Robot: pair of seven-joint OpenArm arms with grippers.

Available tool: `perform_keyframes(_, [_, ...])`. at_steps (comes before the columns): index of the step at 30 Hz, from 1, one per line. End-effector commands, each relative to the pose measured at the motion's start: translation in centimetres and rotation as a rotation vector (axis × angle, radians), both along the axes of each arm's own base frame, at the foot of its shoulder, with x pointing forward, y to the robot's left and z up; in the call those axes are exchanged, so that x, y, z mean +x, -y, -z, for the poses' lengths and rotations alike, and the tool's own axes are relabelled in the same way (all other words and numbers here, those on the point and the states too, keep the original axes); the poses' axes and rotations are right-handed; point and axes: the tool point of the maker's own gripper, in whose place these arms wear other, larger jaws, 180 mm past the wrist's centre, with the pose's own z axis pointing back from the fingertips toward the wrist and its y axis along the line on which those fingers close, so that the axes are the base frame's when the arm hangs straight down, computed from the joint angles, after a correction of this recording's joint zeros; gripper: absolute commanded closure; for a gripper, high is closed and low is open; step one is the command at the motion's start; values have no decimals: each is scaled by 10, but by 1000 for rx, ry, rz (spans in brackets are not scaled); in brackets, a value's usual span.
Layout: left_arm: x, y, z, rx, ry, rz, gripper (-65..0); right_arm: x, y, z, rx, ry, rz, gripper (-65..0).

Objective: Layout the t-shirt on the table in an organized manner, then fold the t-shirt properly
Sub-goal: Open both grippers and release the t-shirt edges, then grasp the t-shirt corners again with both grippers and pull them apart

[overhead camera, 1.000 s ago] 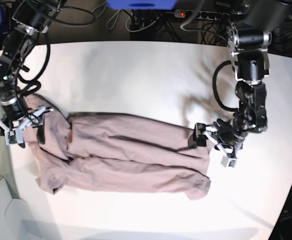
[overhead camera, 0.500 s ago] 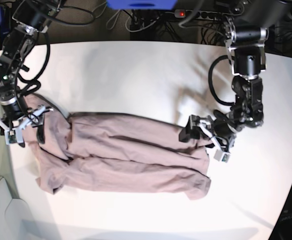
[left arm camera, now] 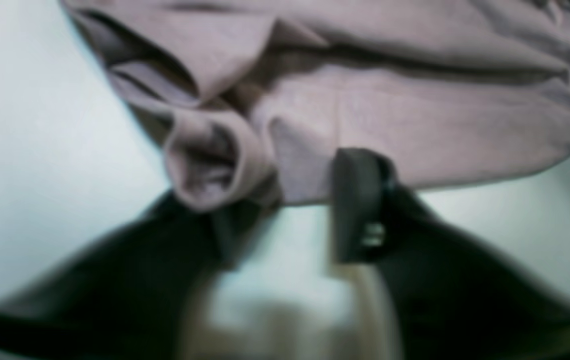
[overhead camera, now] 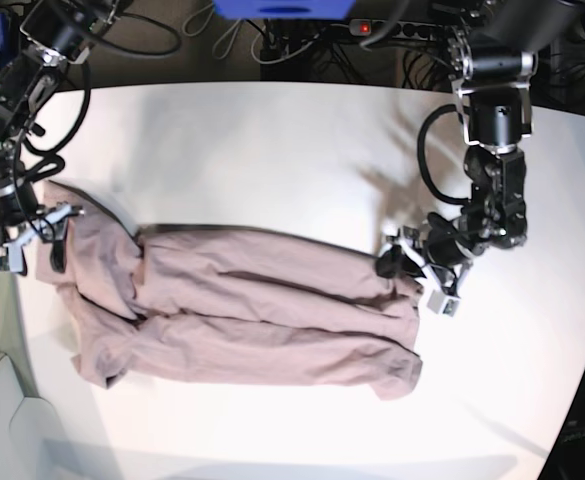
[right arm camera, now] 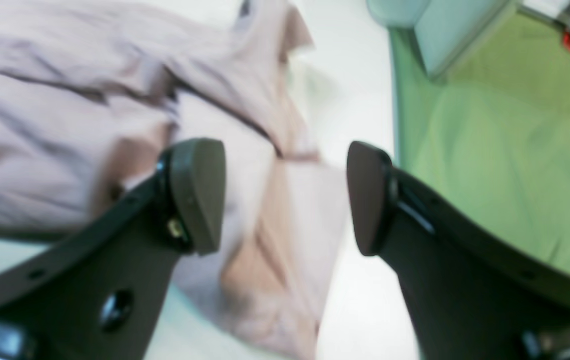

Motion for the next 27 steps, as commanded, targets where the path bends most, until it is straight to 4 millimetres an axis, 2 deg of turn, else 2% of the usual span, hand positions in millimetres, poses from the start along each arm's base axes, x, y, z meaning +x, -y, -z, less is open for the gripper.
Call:
perform_keyframes(1, [-2, -4, 4, 39, -31, 9, -74, 0, 10, -11, -21, 35, 5, -382])
perform_keyframes(2, [-2, -4, 4, 39, -31, 9, -5, -4, 13, -4, -21, 12, 6, -382])
perform_keyframes(4, [-2, -5, 4, 37, -30, 3, 0, -13, 18, 5, -24, -20, 8, -384])
perform_keyframes(6, [-2, -6, 4, 36, -30, 2, -29, -20, 18, 13, -22, -46, 8, -385])
perform_keyframes(8, [-1, -6, 3, 36, -28, 2, -3, -29, 18, 19, -28, -70, 7, -385])
perform_keyframes(12, [0, -7, 2, 37, -26, 0, -3, -44, 17, 34, -25, -120, 0, -385])
perform_keyframes(14, [0, -8, 2, 39, -26, -1, -2, -47, 15, 38, -19, -128, 1, -385])
perform_keyframes(18, [0, -9, 2, 40, -26, -1, -2, -52, 14, 61, 31, -175, 14, -385])
perform_keyframes(24, [0, -10, 2, 43, -26, -2, -2, -51, 17, 87, 93, -226, 32, -381])
perform_keyframes(27, [0, -10, 2, 43, -26, -2, -2, -46, 14, 92, 92, -245, 5, -364])
